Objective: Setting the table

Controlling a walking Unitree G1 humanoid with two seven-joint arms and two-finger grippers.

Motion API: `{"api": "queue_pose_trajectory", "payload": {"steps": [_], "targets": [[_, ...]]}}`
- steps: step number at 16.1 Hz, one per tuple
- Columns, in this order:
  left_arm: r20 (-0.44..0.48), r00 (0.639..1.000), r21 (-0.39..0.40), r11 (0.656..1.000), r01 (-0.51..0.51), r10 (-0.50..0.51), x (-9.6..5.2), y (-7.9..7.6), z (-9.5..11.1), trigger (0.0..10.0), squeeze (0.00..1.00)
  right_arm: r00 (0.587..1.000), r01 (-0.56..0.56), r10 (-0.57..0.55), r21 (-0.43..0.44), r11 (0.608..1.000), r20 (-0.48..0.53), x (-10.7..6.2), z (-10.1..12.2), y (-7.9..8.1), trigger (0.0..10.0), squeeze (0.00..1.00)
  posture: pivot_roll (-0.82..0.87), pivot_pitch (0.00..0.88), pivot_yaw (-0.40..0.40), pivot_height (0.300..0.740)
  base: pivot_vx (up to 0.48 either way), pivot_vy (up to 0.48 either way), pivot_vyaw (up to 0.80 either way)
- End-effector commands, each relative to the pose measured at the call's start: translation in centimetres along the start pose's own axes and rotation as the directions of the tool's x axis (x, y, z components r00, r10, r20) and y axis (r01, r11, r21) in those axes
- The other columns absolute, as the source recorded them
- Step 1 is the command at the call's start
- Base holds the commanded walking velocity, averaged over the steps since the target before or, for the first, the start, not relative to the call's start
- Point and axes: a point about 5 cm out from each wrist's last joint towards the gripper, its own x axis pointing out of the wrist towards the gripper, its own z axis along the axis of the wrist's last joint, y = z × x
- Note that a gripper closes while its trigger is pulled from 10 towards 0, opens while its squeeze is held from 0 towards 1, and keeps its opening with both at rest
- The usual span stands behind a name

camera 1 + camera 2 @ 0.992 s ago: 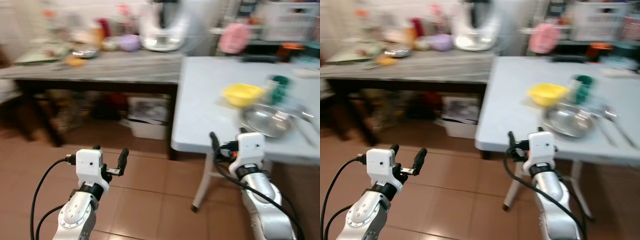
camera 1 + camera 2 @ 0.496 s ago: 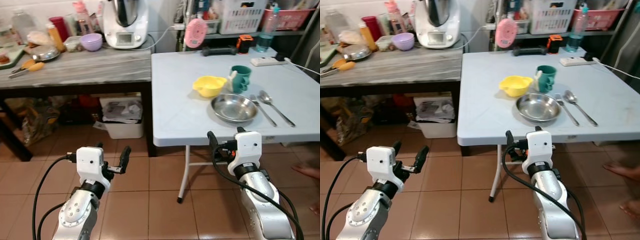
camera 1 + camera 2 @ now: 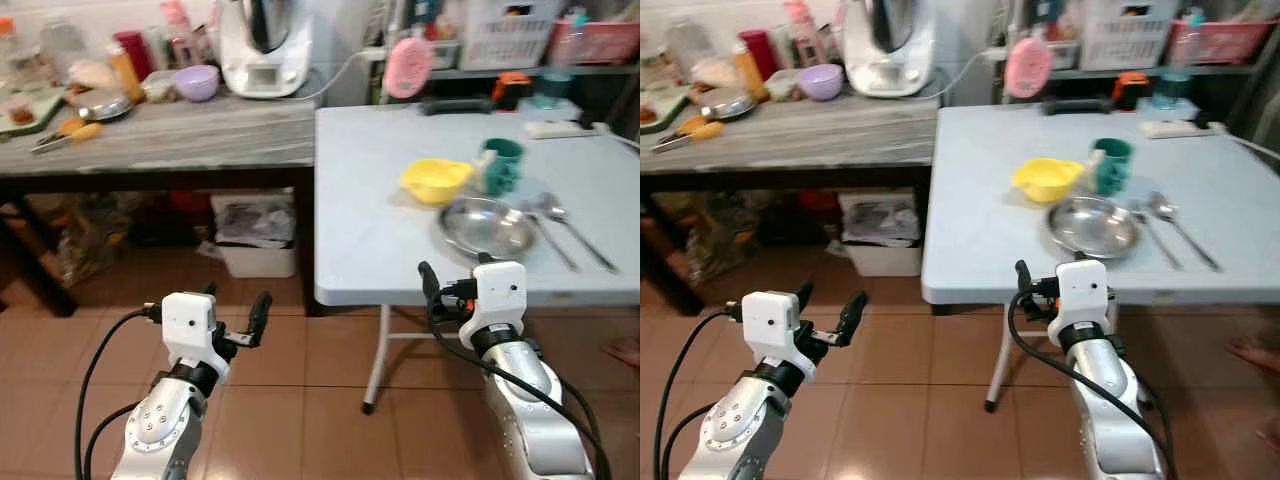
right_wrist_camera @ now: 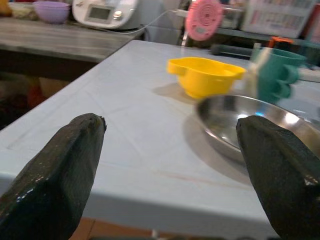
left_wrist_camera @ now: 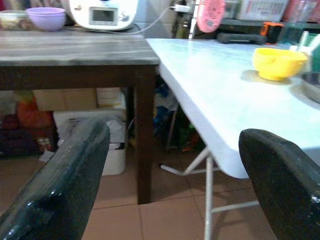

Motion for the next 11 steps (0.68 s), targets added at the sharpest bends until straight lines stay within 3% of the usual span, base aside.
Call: {"api": "queue_pose_trajectory", "payload": {"steps": [1, 3, 11], "targets": [[-0.002, 1.000, 0.012, 1.000, -0.019, 0.019, -0.17, 0.58, -0.01, 10.0, 0.00, 0.999, -0.028, 0.028, 0.002, 1.000, 0.024, 0.49, 0.53, 0.58, 10.0, 0.00, -0.14, 0.000, 0.057, 0.740, 0.255, 0.300, 0.00], [-0.005, 1.000, 0.014, 1.000, -0.019, 0.019, -0.15, 0.60, -0.11, 10.0, 0.00, 0.999, -0.030, 0.030, -0.001, 1.000, 0.025, 0.56, 0.55, 0.60, 10.0, 0.00, -0.14, 0.000, 0.057, 0.740, 0.000, 0.287, 0.00], [-0.028, 0.999, 0.026, 0.999, -0.037, 0.038, -0.10, 0.83, -0.43, 10.0, 0.00, 0.999, -0.038, 0.038, -0.003, 0.999, 0.026, 0.68, 0.46, 0.83, 10.0, 0.00, -0.14, 0.000, 0.061, 0.740, 0.000, 0.000, 0.00]]}}
